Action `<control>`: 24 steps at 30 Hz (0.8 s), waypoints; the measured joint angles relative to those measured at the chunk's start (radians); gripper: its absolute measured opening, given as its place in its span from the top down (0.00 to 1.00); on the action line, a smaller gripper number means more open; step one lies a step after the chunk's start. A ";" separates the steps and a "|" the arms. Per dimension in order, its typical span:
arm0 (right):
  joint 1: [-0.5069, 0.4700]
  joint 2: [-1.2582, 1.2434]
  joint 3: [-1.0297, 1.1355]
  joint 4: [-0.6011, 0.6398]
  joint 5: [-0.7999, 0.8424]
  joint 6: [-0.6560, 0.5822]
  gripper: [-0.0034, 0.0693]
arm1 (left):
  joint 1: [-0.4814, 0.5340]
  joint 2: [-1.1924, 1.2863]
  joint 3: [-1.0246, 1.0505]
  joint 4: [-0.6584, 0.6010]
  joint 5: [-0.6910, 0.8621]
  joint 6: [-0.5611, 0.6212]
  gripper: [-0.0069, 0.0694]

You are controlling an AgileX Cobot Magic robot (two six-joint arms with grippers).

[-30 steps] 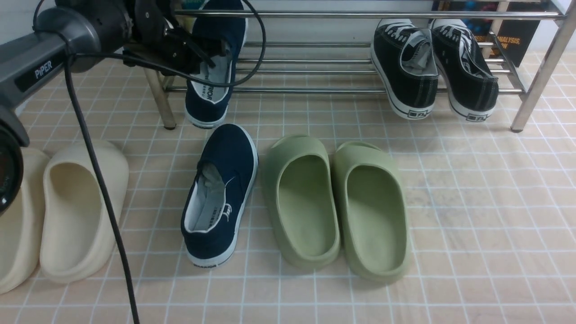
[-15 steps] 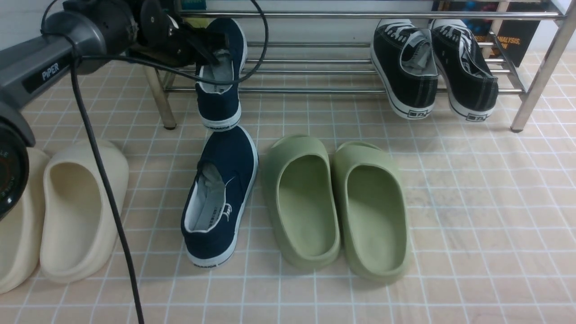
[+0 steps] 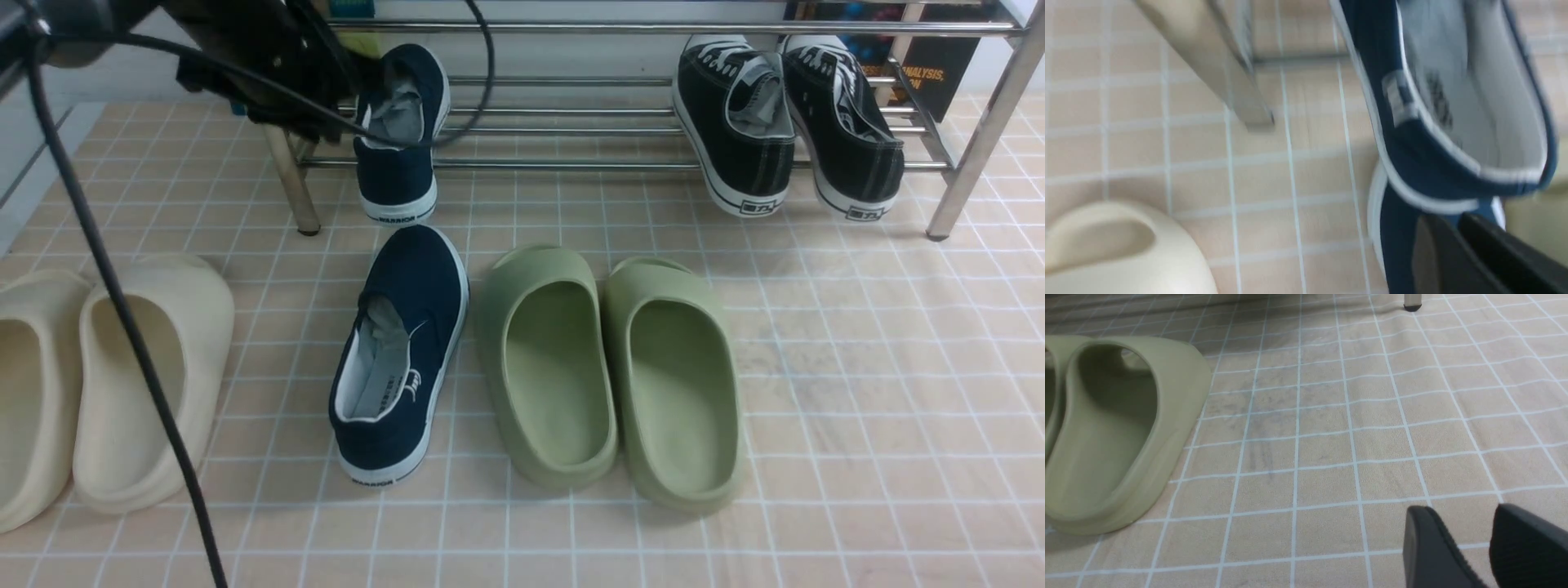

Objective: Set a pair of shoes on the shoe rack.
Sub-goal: Use the left arm to put a shoe into the shoe rack

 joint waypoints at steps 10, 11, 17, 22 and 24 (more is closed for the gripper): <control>0.000 0.000 0.000 0.000 0.000 0.000 0.63 | -0.057 0.098 0.002 0.064 -0.111 0.036 0.91; 0.000 0.000 0.000 0.000 0.000 0.000 0.63 | -0.057 0.098 0.002 0.081 -0.136 0.019 0.91; 0.000 0.000 0.000 0.000 0.000 0.000 0.63 | -0.057 0.108 0.003 0.227 -0.318 -0.086 0.91; 0.000 0.000 0.000 0.000 0.000 0.000 0.63 | -0.057 0.108 0.004 0.269 -0.368 -0.181 0.91; 0.000 0.000 0.000 0.000 0.000 0.000 0.63 | -0.057 0.108 0.004 0.269 -0.358 -0.185 0.91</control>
